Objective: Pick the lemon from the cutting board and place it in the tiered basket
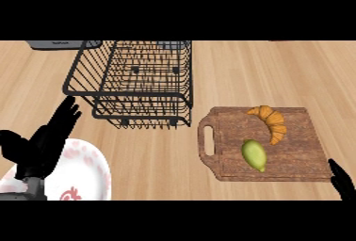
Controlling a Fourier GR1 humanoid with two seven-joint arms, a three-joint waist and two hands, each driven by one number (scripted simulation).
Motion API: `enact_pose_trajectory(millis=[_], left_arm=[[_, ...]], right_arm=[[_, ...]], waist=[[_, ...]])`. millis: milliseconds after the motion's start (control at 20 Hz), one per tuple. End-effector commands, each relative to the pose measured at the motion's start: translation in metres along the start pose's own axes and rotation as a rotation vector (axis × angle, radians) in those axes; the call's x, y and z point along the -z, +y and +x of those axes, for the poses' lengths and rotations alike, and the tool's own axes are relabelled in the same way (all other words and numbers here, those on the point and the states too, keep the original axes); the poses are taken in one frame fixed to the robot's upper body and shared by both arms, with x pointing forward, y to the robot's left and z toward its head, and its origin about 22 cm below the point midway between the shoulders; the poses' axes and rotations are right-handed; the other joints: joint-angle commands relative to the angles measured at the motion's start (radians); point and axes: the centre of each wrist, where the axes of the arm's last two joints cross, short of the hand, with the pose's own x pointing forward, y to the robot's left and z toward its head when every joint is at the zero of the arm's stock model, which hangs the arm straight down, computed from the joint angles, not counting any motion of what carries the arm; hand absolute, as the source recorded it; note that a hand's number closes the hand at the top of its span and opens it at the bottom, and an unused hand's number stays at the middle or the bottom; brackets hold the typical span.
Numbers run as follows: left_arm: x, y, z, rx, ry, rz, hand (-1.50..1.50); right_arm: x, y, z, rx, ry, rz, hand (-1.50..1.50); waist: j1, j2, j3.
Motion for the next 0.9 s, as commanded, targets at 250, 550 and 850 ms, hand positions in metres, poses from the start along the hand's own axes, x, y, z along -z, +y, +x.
enact_pose_trajectory(millis=[250,550,850], left_arm=[[0.006,0.006,0.013,0.011,-0.012,-0.016,0.00],[0.012,-0.009,0.004,-0.005,-0.001,-0.030,0.00],[0.013,0.006,-0.006,0.019,-0.007,-0.025,0.00]], right_arm=[[-0.047,-0.047,0.042,-0.405,0.146,0.420,-1.50],[-0.023,0.005,0.082,-0.440,0.212,0.407,-1.50],[-0.002,0.055,0.076,-0.445,0.278,0.372,-1.50]], waist=[[0.020,0.008,-0.004],[0.032,0.006,0.001],[0.035,0.005,0.002]])
